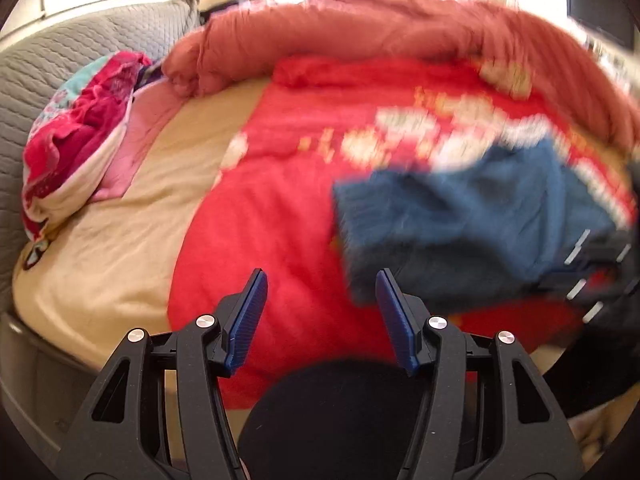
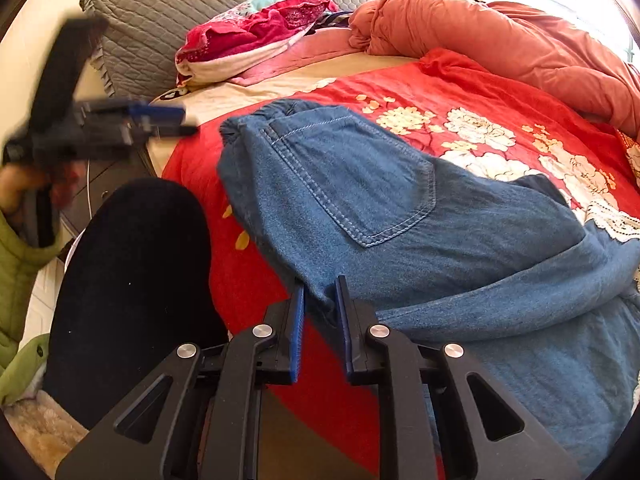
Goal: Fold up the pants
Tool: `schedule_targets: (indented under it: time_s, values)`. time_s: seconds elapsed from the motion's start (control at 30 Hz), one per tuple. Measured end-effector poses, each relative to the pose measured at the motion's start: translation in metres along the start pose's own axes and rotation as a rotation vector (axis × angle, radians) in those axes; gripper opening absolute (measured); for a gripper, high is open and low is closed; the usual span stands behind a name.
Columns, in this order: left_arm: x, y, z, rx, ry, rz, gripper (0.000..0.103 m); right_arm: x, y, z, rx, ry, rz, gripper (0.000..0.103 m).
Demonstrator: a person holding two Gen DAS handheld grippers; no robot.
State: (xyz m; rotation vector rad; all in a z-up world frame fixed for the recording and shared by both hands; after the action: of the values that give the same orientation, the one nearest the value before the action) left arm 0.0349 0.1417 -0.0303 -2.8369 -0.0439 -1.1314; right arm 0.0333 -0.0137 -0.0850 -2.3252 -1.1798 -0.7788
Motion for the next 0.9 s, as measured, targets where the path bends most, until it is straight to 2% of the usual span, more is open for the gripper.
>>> schedule_targets:
  time_s: [0.07, 0.1, 0.2, 0.23, 0.33, 0.4, 0.47, 0.6, 0.63, 0.7, 0.77, 0.87, 0.9]
  values:
    - [0.022, 0.02, -0.007, -0.07, 0.045, -0.004, 0.049, 0.0, -0.001, 0.0, 0.0, -0.001, -0.006, 0.015]
    - [0.034, 0.039, -0.006, -0.129, 0.057, 0.003, 0.049, 0.0, -0.001, -0.001, 0.006, 0.002, 0.003, 0.015]
    - [0.047, 0.074, 0.012, -0.201, 0.03, 0.04, 0.046, -0.001, 0.003, -0.003, 0.02, 0.004, 0.03, 0.015]
    - [0.047, 0.082, 0.023, -0.204, 0.005, 0.054, 0.045, -0.003, 0.003, -0.005, 0.022, 0.003, 0.037, 0.015]
    - [0.03, 0.086, 0.061, -0.124, -0.1, 0.095, 0.041, -0.006, 0.004, -0.02, 0.038, 0.015, 0.054, 0.015]
    - [0.013, 0.083, 0.075, -0.117, -0.168, 0.072, 0.041, -0.005, 0.005, -0.037, 0.063, 0.046, 0.075, 0.015]
    - [0.011, 0.08, 0.076, -0.131, -0.181, 0.047, 0.041, 0.0, 0.014, -0.053, 0.034, 0.089, 0.092, 0.02]
    - [0.004, 0.08, 0.081, -0.11, -0.216, 0.076, 0.041, 0.016, 0.04, -0.065, -0.012, 0.137, 0.151, 0.02]
    - [0.002, 0.08, 0.082, -0.103, -0.221, 0.086, 0.041, 0.019, 0.045, -0.062, -0.02, 0.134, 0.157, 0.02]
    - [0.001, 0.08, 0.08, -0.098, -0.22, 0.091, 0.041, 0.025, 0.052, -0.052, -0.029, 0.121, 0.169, 0.034]
    - [-0.001, 0.079, 0.082, -0.099, -0.224, 0.088, 0.041, 0.024, 0.055, -0.037, -0.036, 0.09, 0.18, 0.035]
    - [-0.002, 0.079, 0.085, -0.101, -0.237, 0.087, 0.041, 0.002, 0.066, -0.006, -0.085, -0.028, 0.218, 0.035]
    - [-0.002, 0.08, 0.086, -0.106, -0.24, 0.085, 0.042, -0.006, 0.069, 0.0, -0.079, -0.04, 0.234, 0.035]
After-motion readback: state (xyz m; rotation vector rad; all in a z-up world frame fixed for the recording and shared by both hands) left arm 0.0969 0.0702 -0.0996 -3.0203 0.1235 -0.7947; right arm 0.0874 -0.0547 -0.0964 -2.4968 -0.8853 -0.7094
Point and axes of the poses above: each gripper's, at about its wrist camera, not at the fingertips, and z roughly the way its jaws point, y to its right, x to its top, the point moved 10 cm from there along z, roughly the way its jaws point, and after that the axes turned 1 degree about -y, right-handed, at the moved point
